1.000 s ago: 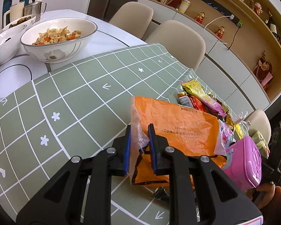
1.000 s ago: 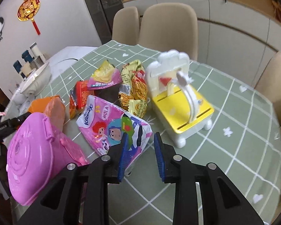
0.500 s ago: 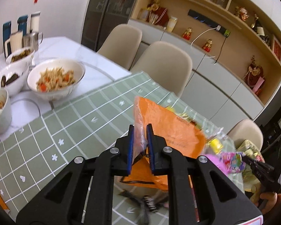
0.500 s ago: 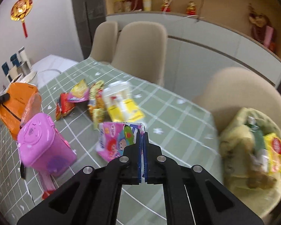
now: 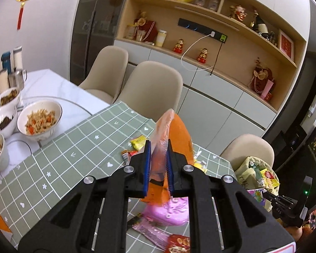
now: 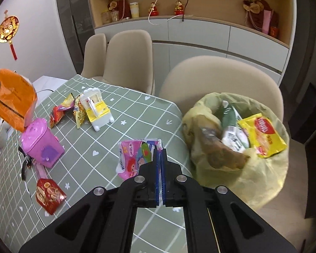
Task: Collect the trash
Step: 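Carry the orange bag and pink wrapper over the yellow trash bag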
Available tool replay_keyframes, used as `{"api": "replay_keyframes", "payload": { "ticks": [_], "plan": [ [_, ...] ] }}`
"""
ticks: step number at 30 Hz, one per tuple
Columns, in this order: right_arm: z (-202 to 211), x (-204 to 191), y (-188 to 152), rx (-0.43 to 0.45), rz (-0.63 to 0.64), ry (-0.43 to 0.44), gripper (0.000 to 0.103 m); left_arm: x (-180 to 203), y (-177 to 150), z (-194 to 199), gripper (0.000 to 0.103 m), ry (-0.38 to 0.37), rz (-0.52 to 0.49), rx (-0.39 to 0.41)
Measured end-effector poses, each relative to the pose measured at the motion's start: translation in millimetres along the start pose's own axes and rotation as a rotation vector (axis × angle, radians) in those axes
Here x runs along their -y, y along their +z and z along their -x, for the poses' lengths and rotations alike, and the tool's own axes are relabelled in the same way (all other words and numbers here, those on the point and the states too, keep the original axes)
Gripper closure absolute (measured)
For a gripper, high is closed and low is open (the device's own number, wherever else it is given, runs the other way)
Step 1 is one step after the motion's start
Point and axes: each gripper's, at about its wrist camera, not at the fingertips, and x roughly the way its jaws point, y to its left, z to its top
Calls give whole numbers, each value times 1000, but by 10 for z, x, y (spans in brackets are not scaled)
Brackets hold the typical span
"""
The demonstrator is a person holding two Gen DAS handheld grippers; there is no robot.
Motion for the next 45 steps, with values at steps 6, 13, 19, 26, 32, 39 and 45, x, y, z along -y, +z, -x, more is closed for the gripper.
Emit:
{"api": "replay_keyframes", "payload": {
  "ticks": [6, 13, 19, 26, 32, 39, 45],
  "plan": [
    [282, 87, 157, 78, 9, 35, 99, 358, 1, 126, 92, -37, 10, -18],
    [648, 512, 329, 141, 19, 9, 99, 961, -179, 5, 92, -128, 48, -74],
    [972, 1092, 530, 210, 34, -77, 99, 1598, -275, -264, 92, -213, 36, -112],
    [887, 1832, 693, 219, -9, -81, 99, 2426, -302, -692, 92, -285, 21, -143],
    [515, 2256, 708, 154, -56, -6, 99, 3019, -294, -1112, 92, -309, 23, -193],
    [-48, 2339, 661, 53, -58, 107, 99, 3185, -400, -1554, 92, -304, 103, -258],
    [-511, 2184, 585, -28, 2, 127, 99, 3150, -451, -1691, 92, -258, 120, -277]
  ]
}}
